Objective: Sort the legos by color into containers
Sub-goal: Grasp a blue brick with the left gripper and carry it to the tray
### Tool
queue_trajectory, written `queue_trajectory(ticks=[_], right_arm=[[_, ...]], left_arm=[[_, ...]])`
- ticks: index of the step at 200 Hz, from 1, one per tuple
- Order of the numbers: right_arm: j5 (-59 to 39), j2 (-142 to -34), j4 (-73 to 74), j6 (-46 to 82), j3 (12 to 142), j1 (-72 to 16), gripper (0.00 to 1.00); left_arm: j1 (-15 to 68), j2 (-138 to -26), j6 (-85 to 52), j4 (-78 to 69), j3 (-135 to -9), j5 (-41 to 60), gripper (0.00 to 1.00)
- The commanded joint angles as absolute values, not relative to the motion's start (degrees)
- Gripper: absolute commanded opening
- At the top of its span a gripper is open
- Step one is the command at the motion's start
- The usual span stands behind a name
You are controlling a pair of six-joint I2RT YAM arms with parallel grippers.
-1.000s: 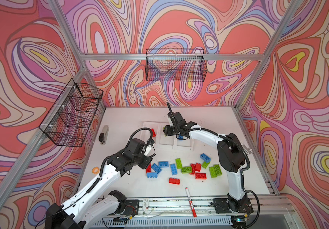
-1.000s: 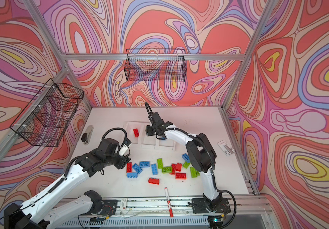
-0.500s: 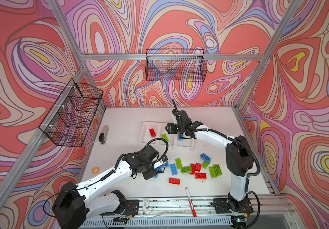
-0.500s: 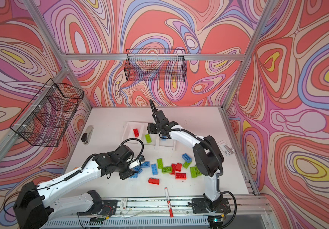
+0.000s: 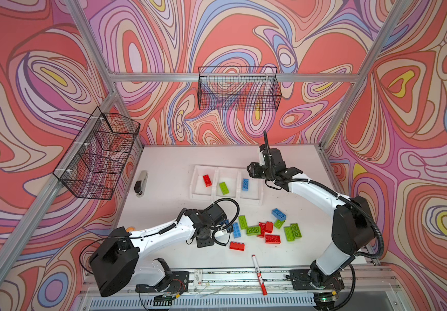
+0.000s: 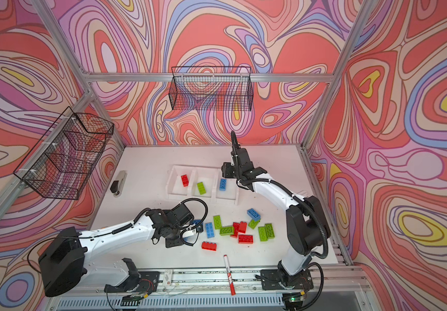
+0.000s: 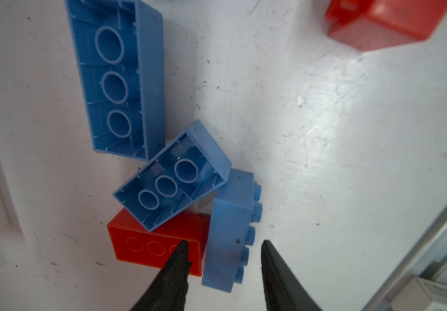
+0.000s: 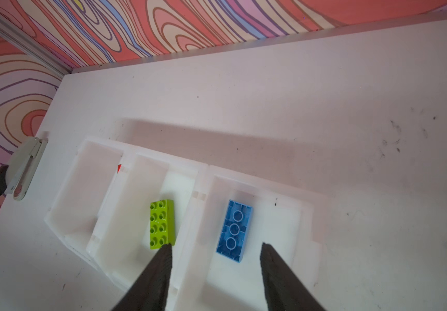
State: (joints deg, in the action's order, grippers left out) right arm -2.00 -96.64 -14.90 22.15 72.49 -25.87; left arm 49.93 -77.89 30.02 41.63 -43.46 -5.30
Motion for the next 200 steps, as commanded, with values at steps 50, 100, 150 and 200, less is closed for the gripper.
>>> queue_trajectory(ticks=[50, 100, 150, 200], right_arm=[[-2.6, -93.8, -12.9, 22.3, 69.4, -23.6, 0.54], [-2.0, -91.4, -13.1, 22.3, 67.2, -22.0, 0.53], [-0.3, -87.0, -16.2, 21.4, 63.7, -20.3, 0.52], [0.3, -81.3, -18.0, 22.5, 56.5, -19.9, 0.51]], left_arm=[[51.7, -81.8, 31.4, 40.6, -44.2, -7.0, 0.35], [52.3, -81.9, 31.3, 41.4, -46.8, -8.8, 0.22], [52.2, -77.0, 28.4, 42.8, -54.1, -11.5, 0.17], [46.5, -80.7, 22.9, 33.2, -67.6, -6.9, 0.17]])
